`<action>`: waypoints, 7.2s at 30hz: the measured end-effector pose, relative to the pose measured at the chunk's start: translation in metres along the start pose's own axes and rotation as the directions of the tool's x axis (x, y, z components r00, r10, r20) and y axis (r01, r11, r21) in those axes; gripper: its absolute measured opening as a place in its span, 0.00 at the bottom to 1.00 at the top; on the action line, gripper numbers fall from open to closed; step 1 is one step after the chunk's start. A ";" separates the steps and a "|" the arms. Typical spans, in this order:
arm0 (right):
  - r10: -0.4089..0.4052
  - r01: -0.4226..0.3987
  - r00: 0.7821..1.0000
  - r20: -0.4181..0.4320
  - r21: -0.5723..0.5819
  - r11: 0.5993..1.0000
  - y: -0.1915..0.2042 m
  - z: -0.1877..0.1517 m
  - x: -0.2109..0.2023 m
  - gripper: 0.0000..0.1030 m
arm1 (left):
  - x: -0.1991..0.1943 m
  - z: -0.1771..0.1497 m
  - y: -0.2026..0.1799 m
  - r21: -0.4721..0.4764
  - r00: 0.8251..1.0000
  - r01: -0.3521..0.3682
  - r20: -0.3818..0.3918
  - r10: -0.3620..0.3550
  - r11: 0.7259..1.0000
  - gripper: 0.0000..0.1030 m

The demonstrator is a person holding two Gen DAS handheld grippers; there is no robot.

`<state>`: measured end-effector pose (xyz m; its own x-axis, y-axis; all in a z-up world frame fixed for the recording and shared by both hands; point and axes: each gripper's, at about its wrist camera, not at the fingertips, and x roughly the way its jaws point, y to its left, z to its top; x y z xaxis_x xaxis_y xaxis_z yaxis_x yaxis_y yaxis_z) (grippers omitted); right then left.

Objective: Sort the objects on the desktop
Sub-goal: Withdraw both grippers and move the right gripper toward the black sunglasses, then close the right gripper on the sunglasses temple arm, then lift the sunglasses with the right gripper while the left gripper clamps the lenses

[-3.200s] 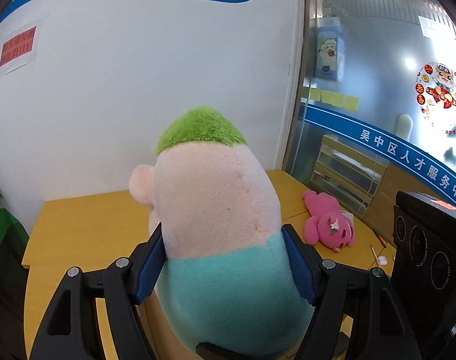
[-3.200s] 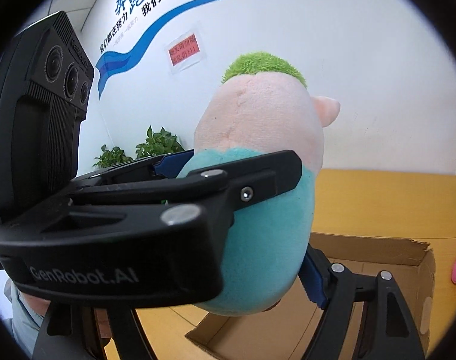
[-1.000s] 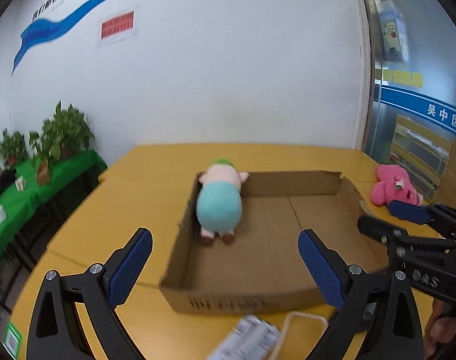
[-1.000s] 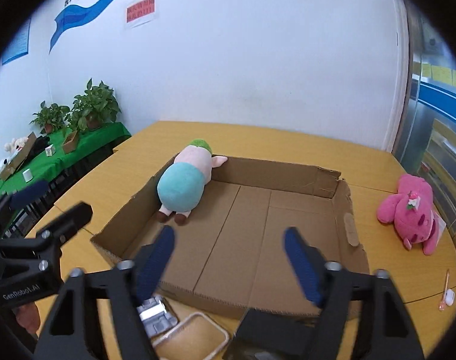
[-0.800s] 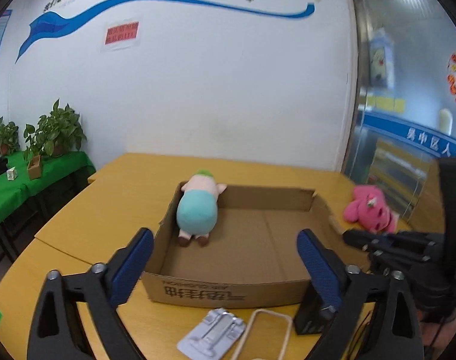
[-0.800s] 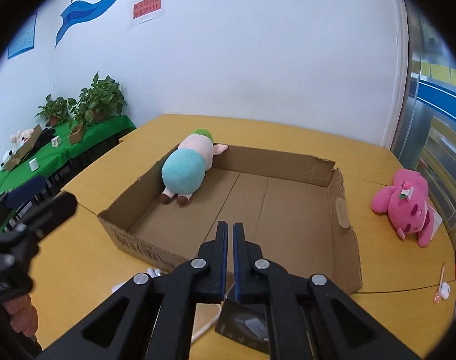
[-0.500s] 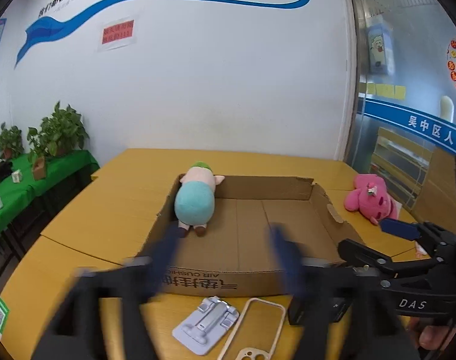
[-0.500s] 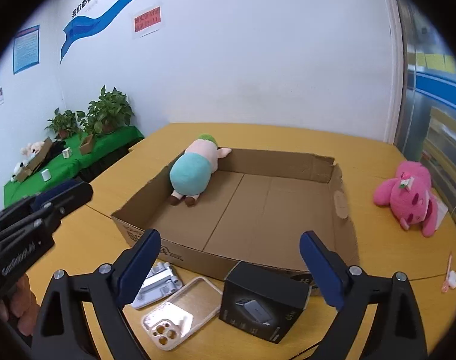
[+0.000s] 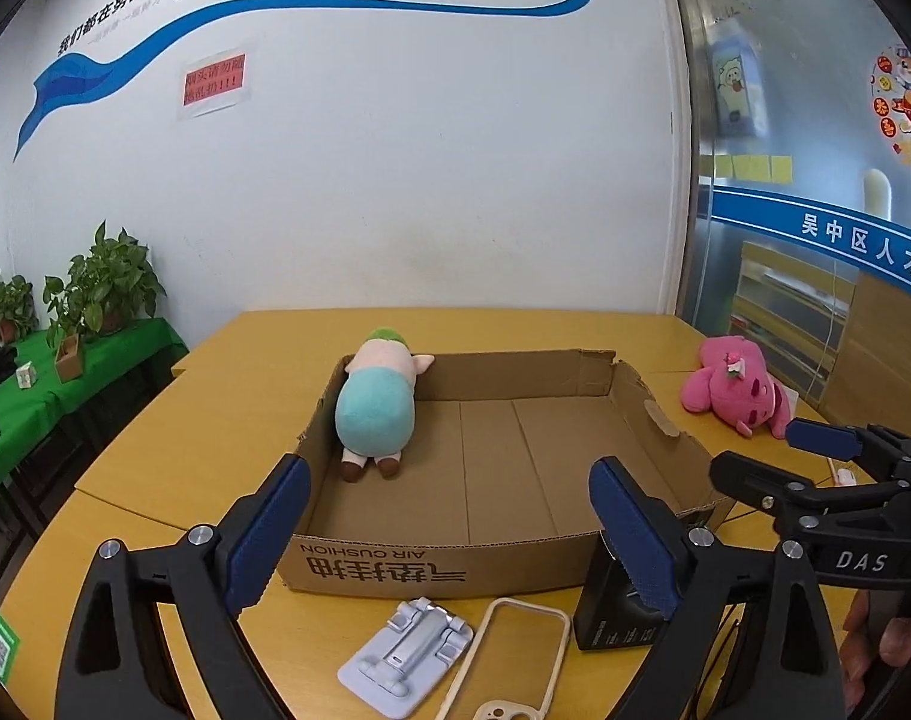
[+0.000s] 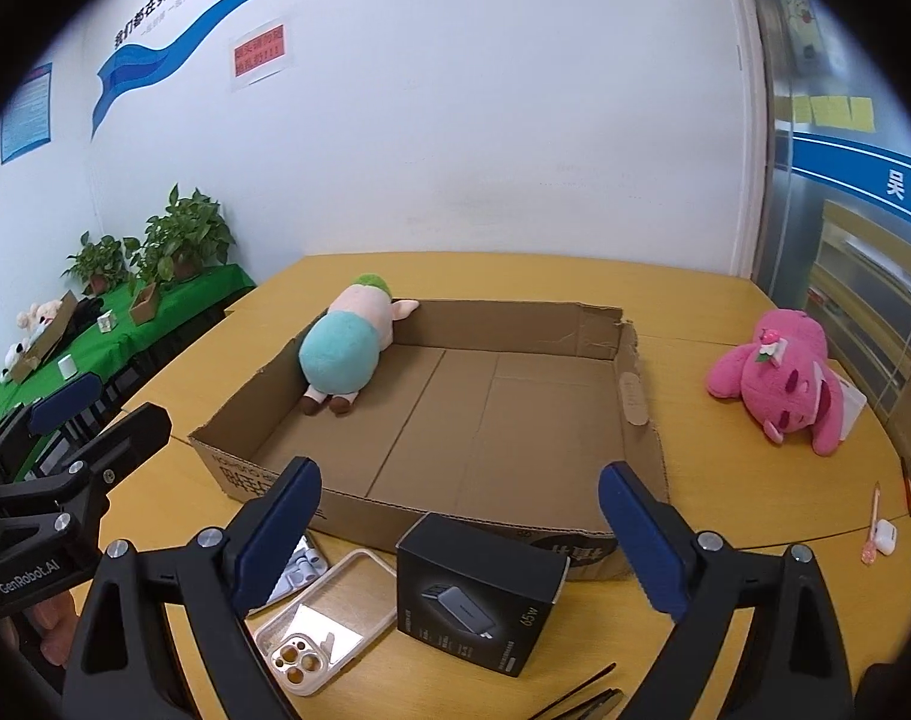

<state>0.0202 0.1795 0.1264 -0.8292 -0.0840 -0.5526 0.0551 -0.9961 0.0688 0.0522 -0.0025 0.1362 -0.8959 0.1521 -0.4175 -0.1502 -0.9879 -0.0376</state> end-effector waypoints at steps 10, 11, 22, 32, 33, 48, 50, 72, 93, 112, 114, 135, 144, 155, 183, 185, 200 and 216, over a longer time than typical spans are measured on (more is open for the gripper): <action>-0.057 0.057 0.998 0.009 0.021 0.998 0.004 -0.009 -0.008 0.92 | 0.014 -0.011 0.021 -0.042 0.998 0.044 -0.047 -0.046 0.998 0.93; -0.057 0.057 0.998 0.008 0.021 0.998 0.004 -0.009 -0.007 0.92 | 0.015 -0.013 0.024 -0.049 0.997 0.047 -0.056 -0.050 0.998 0.93; 0.083 -0.080 0.993 -0.078 0.041 0.996 -0.026 -0.033 0.010 0.92 | 0.026 -0.039 0.041 -0.094 0.977 0.129 -0.157 -0.143 0.987 0.93; 0.118 -0.028 0.954 -0.274 0.311 0.950 -0.101 -0.111 0.034 0.92 | 0.050 -0.061 0.030 -0.060 0.927 0.198 -0.313 -0.207 0.978 0.93; 0.113 -0.004 0.944 -0.310 0.334 0.943 -0.103 -0.123 0.038 0.92 | 0.051 -0.064 0.027 -0.058 0.921 0.209 -0.324 -0.217 0.976 0.93; -0.052 0.218 0.878 -0.476 0.301 0.928 -0.097 -0.156 0.067 0.67 | 0.038 -0.112 -0.083 0.112 0.743 0.594 -0.455 -0.490 0.797 0.93; -0.061 0.228 0.877 -0.476 0.301 0.926 -0.101 -0.157 0.065 0.57 | 0.039 -0.116 -0.089 0.113 0.734 0.605 -0.462 -0.497 0.788 0.92; 0.058 0.186 0.898 -0.436 0.497 0.848 -0.133 -0.169 0.056 0.21 | 0.061 -0.155 -0.182 -0.024 0.526 0.713 -0.643 -0.557 0.701 0.84; 0.174 0.089 0.896 -0.409 0.548 0.832 -0.137 -0.150 0.044 0.75 | 0.079 -0.148 -0.128 -0.184 0.538 0.612 -0.616 -0.576 0.769 0.35; -0.169 0.255 0.808 -0.565 0.076 0.964 -0.081 -0.146 0.081 0.34 | 0.072 -0.151 -0.095 -0.239 0.532 0.611 -0.582 -0.615 0.754 0.42; -0.163 0.269 0.811 -0.562 0.110 0.957 -0.087 -0.145 0.079 0.30 | 0.074 -0.151 -0.102 -0.235 0.518 0.628 -0.584 -0.624 0.742 0.42; -0.015 0.253 0.834 -0.552 0.359 0.898 -0.116 -0.145 0.081 0.19 | 0.075 -0.154 -0.152 -0.285 0.420 0.701 -0.576 -0.701 0.654 0.72; 0.024 0.216 0.847 -0.531 0.385 0.897 -0.104 -0.141 0.073 0.19 | 0.071 -0.153 -0.141 -0.292 0.428 0.709 -0.545 -0.721 0.642 0.72; 0.074 0.141 0.904 -0.422 0.456 0.879 -0.100 -0.111 0.046 0.19 | 0.076 -0.149 -0.147 -0.277 0.461 0.698 -0.531 -0.711 0.660 0.73; 0.467 -0.290 0.870 -0.162 0.597 0.748 -0.095 -0.084 0.028 0.19 | 0.047 -0.120 -0.119 -0.165 0.572 0.652 -0.534 -0.622 0.740 0.56; 0.484 -0.321 0.863 -0.144 0.583 0.746 -0.091 -0.074 0.026 0.19 | 0.040 -0.110 -0.118 -0.149 0.592 0.642 -0.527 -0.609 0.752 0.56; 0.418 -0.355 0.898 -0.140 0.333 0.873 -0.039 0.067 0.048 0.16 | 0.071 0.004 -0.066 -0.242 0.616 0.617 -0.443 -0.651 0.749 0.54; 0.346 -0.249 0.890 -0.295 0.321 0.914 -0.047 0.161 0.209 0.13 | 0.207 0.066 -0.031 -0.413 0.544 0.561 -0.469 -0.695 0.718 0.53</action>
<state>-0.2454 0.2132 0.1415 -0.5550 -0.4275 -0.7136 0.0778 -0.8807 0.4671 -0.1566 0.0614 0.1105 -0.1869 0.7562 -0.6271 -0.4374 -0.6357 -0.6361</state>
